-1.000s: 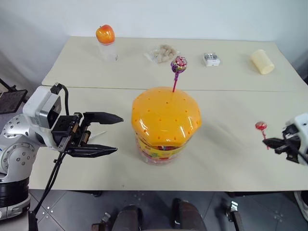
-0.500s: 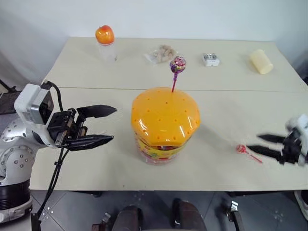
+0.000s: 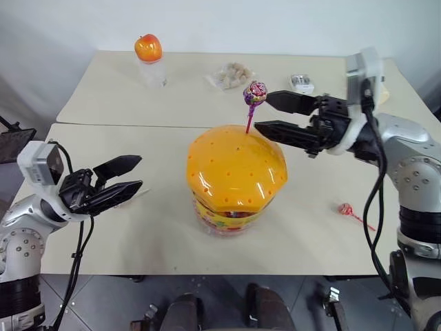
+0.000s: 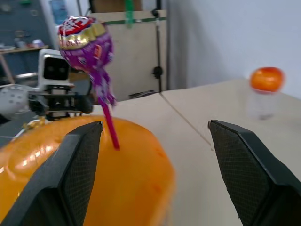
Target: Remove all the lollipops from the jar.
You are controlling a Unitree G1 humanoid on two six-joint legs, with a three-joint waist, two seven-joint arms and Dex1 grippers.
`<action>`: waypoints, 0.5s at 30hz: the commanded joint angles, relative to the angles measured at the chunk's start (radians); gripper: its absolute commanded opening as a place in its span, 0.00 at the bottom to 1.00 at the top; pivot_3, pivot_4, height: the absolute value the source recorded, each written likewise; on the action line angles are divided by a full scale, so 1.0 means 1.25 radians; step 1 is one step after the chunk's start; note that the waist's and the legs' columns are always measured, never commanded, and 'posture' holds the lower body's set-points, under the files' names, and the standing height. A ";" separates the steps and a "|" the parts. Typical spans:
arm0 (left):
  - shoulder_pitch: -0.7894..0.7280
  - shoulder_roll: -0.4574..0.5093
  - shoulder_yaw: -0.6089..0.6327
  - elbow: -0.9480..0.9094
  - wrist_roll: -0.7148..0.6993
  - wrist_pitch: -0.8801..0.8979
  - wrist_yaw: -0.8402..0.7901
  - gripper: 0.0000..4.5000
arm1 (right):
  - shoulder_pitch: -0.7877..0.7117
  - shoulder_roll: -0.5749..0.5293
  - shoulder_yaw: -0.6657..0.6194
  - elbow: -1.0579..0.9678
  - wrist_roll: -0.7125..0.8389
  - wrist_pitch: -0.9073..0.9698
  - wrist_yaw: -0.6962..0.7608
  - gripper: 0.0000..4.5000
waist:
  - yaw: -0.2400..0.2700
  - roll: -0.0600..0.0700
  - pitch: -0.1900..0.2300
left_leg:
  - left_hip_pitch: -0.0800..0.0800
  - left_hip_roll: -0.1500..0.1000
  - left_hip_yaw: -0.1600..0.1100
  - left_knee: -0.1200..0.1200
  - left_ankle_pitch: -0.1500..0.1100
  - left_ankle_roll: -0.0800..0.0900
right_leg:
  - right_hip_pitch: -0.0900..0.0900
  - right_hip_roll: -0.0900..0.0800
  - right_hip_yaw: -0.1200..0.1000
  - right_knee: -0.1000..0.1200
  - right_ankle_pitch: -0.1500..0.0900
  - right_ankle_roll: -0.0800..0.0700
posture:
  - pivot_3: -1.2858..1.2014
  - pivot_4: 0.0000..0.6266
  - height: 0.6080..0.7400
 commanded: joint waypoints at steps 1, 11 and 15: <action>-0.003 -0.002 0.028 -0.026 -0.014 -0.018 0.000 0.81 | -0.031 0.027 0.015 -0.011 -0.005 0.009 0.010 0.83 | -0.002 0.000 0.000 | 0.000 0.000 0.000 0.000 0.000 0.000 | 0.000 0.000 0.000 0.000 0.000 0.000 | 0.52 0.24 1.00; -0.034 -0.079 0.046 -0.115 -0.143 0.006 0.106 0.81 | -0.052 0.079 0.032 -0.009 -0.005 0.022 0.064 0.74 | -0.005 0.000 0.000 | 0.000 0.001 0.001 0.001 0.000 0.000 | 0.000 0.000 0.000 0.001 0.000 0.000 | 0.52 0.24 1.00; -0.042 -0.083 0.041 -0.129 -0.161 0.003 0.123 0.81 | -0.059 0.098 0.034 -0.006 -0.013 0.019 0.068 0.48 | -0.006 0.000 0.000 | 0.001 0.001 0.001 0.001 0.000 0.000 | 0.000 0.000 0.000 0.001 0.000 0.000 | 0.52 0.24 1.00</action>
